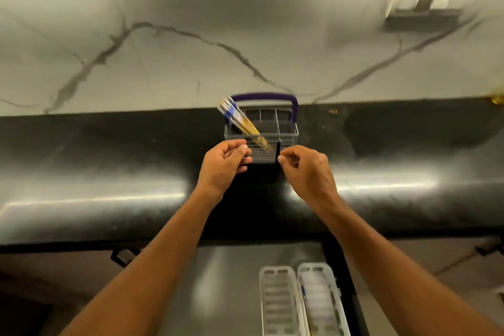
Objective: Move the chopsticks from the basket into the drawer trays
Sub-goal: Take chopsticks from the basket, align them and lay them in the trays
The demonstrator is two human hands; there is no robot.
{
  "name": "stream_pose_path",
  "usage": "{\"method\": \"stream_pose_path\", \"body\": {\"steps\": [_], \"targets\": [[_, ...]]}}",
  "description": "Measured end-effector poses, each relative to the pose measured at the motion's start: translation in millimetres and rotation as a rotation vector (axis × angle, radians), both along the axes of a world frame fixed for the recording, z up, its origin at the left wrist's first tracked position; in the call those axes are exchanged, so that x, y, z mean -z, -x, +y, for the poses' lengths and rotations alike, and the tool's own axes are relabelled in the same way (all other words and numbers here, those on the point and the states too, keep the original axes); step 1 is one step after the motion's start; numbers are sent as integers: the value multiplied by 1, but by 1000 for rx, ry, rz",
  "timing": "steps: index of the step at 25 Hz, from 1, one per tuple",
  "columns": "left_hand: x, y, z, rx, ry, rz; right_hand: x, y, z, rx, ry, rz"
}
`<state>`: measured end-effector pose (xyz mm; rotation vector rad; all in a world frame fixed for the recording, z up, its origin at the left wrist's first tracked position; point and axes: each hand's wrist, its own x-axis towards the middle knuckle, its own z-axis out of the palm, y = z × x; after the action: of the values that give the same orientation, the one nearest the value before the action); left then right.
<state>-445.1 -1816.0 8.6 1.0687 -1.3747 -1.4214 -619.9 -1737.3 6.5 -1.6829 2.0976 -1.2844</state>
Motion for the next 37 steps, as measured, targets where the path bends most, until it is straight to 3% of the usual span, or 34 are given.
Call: {"method": "stream_pose_path", "body": {"steps": [7,12,17,28,33,37], "targets": [[-17,16,-108,-407,-54,-183,-48,-15,-95,-17,-103,73],[3,33,-141,-416,-51,-427,-38,-27,-147,-143,-281,140],[8,40,-155,-444,-67,-426,-18,-35,-181,-164,-359,154],[15,41,-158,-443,-136,-328,-2,-45,-192,-127,-307,74],[-3,34,-154,-455,-27,-360,-6,-37,-186,-123,-249,142],[-52,11,-157,-354,285,-449,-30,-31,-184,-97,-128,81]]}}
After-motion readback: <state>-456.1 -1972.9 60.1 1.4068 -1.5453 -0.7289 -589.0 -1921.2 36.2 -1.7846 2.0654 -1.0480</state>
